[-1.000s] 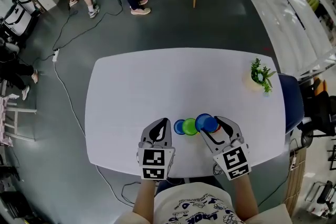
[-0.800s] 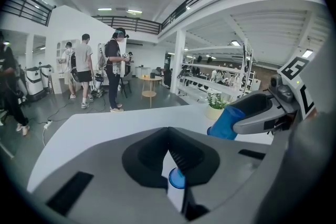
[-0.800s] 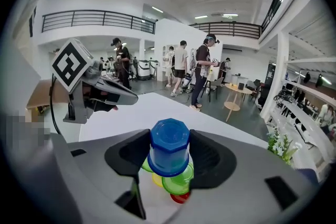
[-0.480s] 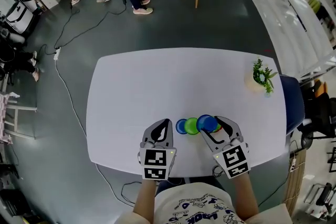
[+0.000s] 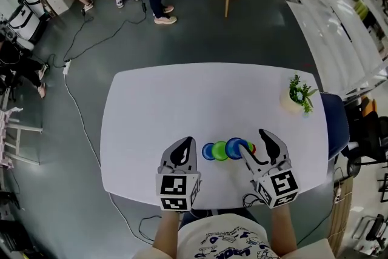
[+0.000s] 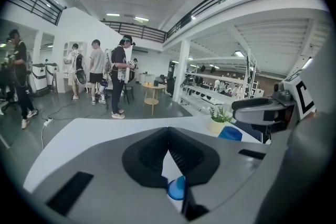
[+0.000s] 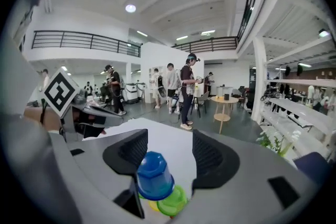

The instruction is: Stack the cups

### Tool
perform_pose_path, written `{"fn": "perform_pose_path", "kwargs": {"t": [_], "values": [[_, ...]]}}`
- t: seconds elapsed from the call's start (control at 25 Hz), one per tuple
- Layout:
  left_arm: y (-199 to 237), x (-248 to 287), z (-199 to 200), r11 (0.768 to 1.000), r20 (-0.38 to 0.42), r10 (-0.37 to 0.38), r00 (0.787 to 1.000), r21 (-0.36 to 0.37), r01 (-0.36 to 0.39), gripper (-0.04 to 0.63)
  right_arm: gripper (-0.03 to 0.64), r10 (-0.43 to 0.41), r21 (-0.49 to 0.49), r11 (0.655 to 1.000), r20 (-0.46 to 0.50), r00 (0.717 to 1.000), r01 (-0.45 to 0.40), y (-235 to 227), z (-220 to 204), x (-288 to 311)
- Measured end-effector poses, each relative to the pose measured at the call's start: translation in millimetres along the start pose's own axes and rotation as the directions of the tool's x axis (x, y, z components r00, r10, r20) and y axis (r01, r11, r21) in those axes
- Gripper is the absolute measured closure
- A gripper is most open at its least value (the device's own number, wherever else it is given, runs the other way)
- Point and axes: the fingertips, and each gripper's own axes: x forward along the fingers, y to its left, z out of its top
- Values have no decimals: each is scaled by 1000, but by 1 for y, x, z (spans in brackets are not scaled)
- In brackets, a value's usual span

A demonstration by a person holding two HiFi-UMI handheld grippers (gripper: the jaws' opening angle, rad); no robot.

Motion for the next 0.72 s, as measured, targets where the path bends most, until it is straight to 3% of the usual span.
{"fn": "perform_pose_path", "kwargs": {"t": [0.36,0.72], "values": [[6,-21,65,997,151,74,986,23,-79,581,477,-246,58,969,170,954,239,-55,49,-29],[3,-55,110,992,273,115,955,20,-125,581,584,-351,61,936,252,902,347,-57,77,-57]]}}
